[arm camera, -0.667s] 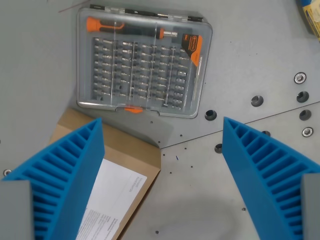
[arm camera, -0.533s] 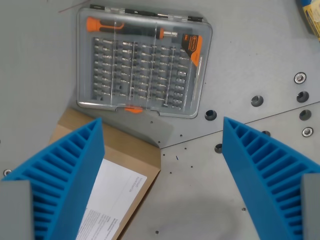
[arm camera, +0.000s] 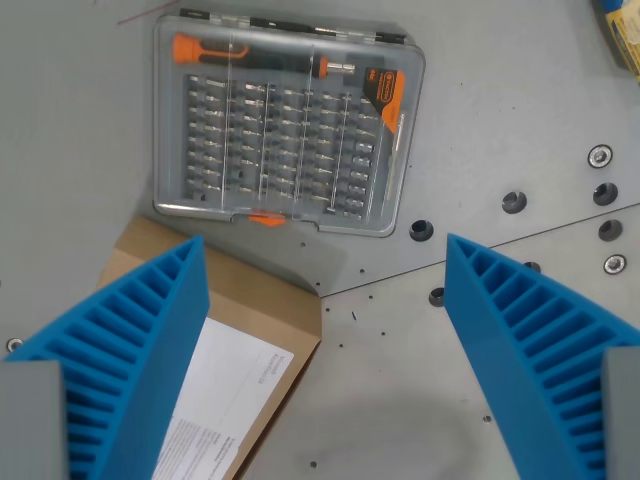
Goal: Move above the white socket
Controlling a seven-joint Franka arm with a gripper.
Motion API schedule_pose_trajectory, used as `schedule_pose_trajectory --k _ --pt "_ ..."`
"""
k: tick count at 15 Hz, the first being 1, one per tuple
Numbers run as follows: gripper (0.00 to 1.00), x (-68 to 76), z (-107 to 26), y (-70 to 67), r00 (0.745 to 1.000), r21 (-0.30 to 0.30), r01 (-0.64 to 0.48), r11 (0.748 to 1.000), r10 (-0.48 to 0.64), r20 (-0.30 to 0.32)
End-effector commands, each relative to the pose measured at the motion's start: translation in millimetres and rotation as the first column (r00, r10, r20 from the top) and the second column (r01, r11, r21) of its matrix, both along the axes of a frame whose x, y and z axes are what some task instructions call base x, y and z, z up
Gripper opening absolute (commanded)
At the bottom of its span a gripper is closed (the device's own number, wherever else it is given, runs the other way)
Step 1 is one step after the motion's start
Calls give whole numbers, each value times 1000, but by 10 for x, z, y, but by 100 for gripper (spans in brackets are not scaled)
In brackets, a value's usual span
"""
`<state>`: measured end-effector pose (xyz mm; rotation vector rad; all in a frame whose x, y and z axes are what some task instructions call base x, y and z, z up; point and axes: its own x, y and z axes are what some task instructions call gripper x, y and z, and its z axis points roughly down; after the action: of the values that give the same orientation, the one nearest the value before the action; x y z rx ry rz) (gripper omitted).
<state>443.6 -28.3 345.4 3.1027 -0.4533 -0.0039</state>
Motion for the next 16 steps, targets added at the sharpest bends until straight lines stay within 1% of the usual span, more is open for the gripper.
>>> schedule_pose_trajectory --k 1,8,13,16 --pt "100 25 -8 0 999 -3 -36 999 36 7" --pt "100 142 -121 2 993 -9 -119 993 119 6" --pt "100 268 -232 9 981 -14 -194 981 194 -9" --pt "100 350 -305 13 969 -17 -246 969 246 -17"
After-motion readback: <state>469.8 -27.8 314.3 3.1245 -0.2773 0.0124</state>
